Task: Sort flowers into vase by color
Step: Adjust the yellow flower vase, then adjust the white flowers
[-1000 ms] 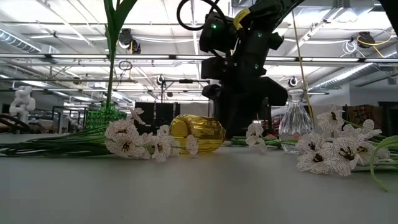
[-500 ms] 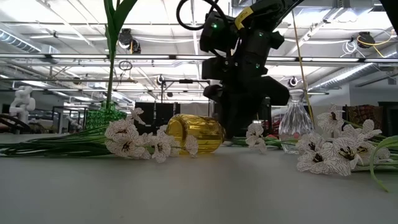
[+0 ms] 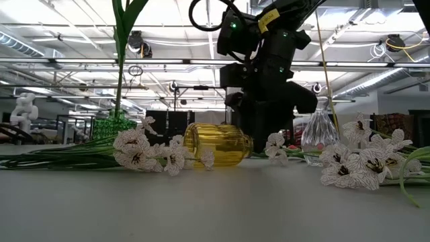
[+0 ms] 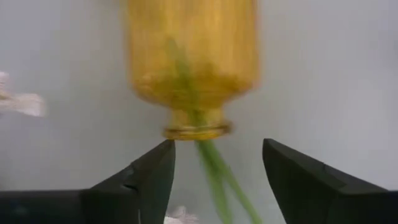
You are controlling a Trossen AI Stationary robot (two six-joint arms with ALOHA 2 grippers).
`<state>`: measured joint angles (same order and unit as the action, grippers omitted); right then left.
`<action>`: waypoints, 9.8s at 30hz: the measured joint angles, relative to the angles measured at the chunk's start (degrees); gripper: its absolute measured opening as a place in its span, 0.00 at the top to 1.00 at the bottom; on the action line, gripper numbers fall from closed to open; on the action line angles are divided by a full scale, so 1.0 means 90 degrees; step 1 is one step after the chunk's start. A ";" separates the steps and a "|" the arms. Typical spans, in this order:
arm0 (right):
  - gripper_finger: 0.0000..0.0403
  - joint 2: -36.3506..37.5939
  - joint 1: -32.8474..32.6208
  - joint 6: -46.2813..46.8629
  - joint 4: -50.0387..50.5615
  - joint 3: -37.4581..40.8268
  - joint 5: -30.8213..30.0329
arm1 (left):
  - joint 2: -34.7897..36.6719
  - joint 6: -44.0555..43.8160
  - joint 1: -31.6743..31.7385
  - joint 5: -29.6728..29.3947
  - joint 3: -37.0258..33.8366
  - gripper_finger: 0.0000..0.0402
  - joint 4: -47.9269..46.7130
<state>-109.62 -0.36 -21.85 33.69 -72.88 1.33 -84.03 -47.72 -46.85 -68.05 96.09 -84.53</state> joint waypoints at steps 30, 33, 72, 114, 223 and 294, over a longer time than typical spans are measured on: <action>0.79 0.0002 -0.0338 0.0285 -0.0562 -0.0002 0.0191 | -0.0098 -0.0002 0.0000 -0.0119 0.0002 0.43 0.0238; 0.80 0.0002 -0.0338 0.0282 -0.0519 -0.0002 0.0193 | -0.0299 -0.0003 0.0000 -0.0117 0.0002 0.43 0.0240; 0.54 0.1562 -0.0837 0.2269 0.1603 -0.0840 -0.0376 | -0.1793 0.2831 -0.0173 0.1294 0.0097 0.43 0.4216; 0.54 0.2475 -0.2364 0.3042 0.2238 -0.0840 -0.1184 | -0.4368 -0.0787 -0.0125 0.2149 0.0090 0.43 0.5113; 0.54 0.2581 -0.2487 0.2949 0.2434 -0.0826 -0.1137 | -0.4388 -0.0302 0.0494 0.4143 -0.1909 0.71 0.1342; 0.79 0.2922 -0.3057 0.3047 0.1489 0.0605 -0.0774 | -0.4908 0.2333 0.1825 0.2708 0.1547 0.52 0.3689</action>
<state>-83.32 -27.87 5.57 47.09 -67.44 -5.64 -128.20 -26.72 -30.43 -43.68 110.02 -51.33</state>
